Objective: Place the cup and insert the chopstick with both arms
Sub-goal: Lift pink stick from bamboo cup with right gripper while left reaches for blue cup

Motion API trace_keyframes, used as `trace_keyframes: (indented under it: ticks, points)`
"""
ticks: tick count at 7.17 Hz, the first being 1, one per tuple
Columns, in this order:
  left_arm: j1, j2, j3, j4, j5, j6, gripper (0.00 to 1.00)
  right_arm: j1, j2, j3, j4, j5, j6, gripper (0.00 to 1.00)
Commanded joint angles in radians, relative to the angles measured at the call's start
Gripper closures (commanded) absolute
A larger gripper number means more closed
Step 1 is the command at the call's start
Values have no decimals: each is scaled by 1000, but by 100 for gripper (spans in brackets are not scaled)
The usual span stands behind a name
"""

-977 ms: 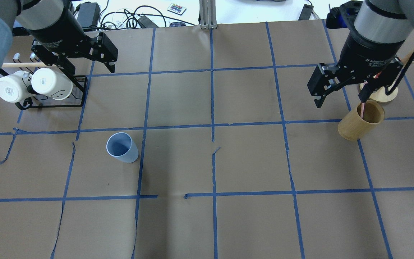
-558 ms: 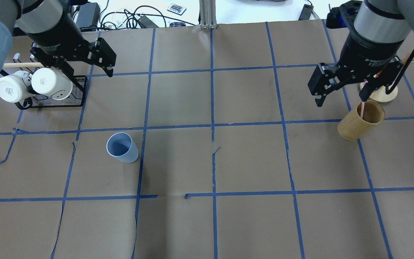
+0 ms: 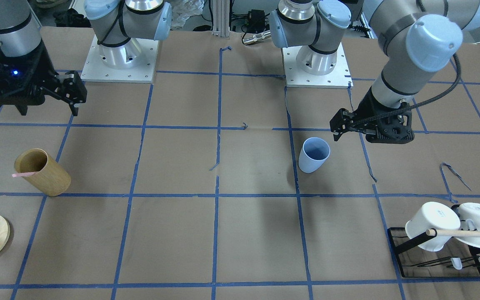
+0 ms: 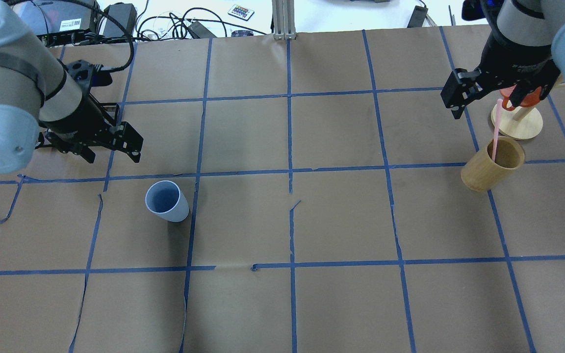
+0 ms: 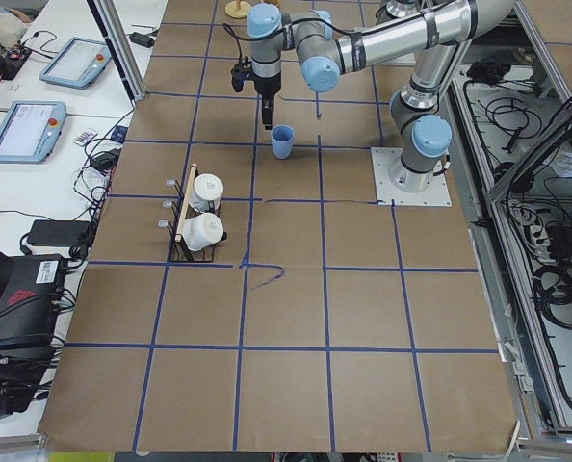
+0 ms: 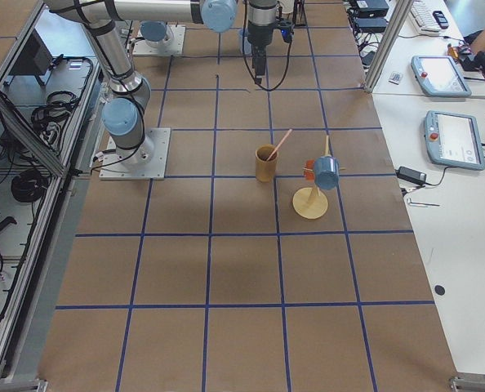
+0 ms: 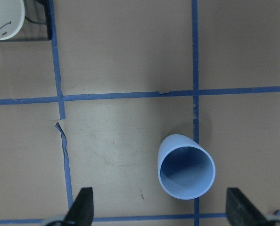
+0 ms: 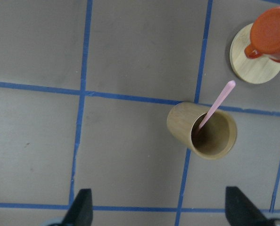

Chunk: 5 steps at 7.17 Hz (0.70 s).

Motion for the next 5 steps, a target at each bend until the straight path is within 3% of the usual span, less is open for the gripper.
trace_keyframes:
  ticks: [1, 2, 3, 4, 5]
  points:
    - [4, -27, -145, 166, -6, -14, 2, -119, 14, 86, -182, 29, -170, 1]
    - [4, -32, -171, 184, -5, -22, 2, -162, 28, 125, -236, 119, -211, 0]
    - [4, -26, -200, 185, -5, -23, 2, -192, 49, 159, -307, 129, -254, 1]
    - [4, -37, -222, 217, -26, -28, 7, -198, 77, 194, -416, 129, -320, 11]
    - [4, -48, -245, 253, -64, -55, 20, -204, 103, 220, -495, 129, -384, 11]
